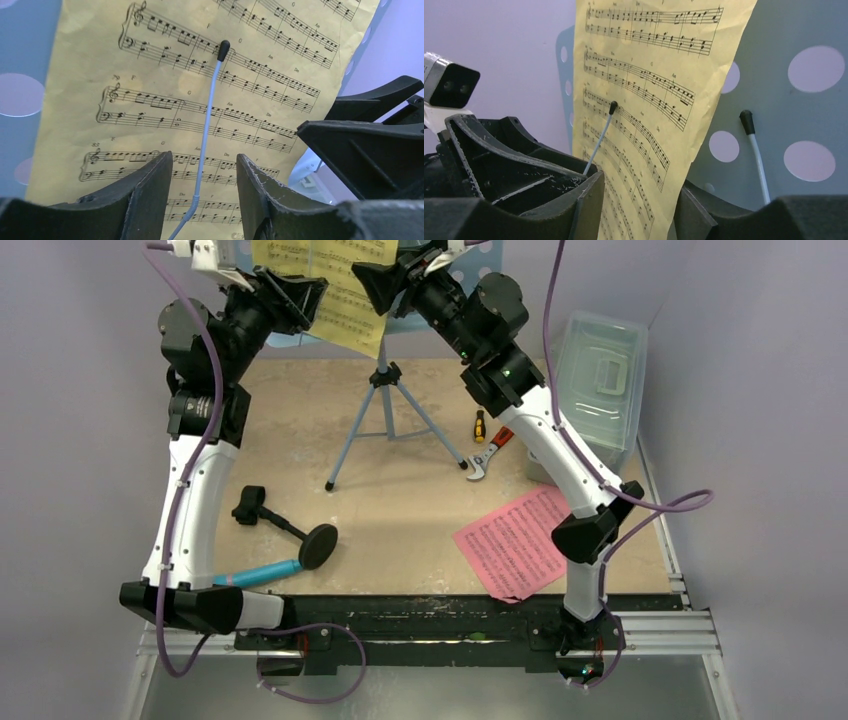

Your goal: Set up the instrument practice props

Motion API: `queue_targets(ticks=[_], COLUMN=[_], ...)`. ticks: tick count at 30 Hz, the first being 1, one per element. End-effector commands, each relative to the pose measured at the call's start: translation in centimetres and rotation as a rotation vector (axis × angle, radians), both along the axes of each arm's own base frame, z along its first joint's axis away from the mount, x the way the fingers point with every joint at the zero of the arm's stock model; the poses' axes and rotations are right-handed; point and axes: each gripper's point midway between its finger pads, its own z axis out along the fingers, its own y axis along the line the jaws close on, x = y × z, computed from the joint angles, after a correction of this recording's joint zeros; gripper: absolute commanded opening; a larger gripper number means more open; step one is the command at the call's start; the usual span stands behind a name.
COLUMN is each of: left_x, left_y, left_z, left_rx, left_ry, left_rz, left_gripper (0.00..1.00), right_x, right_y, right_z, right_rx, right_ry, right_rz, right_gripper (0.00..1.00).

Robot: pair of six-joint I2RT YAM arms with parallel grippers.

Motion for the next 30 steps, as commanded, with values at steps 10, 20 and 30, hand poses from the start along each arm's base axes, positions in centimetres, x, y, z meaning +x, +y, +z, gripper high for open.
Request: queue_targets(ticks=[10, 20, 30], left_x=[0.6, 0.4, -2.1], left_y=[-0.9, -1.1, -0.5], left_z=[1.0, 1.4, 2.5], left_rx=[0.002, 0.0, 0.007], left_ry=[-0.017, -0.044, -0.169], left_rz=[-0.057, -0.076, -0.046], left_gripper=[0.3, 0.11, 0.0], right_x=[-1.5, -1.8, -2.6], right_y=[1.0, 1.6, 2.5], right_z=[3.5, 3.5, 3.6], right_rx=[0.025, -0.067, -0.121], right_ry=[-0.238, -0.361, -0.464], right_rz=[0.057, 0.05, 0.082], right_gripper=[0.0, 0.0, 0.0])
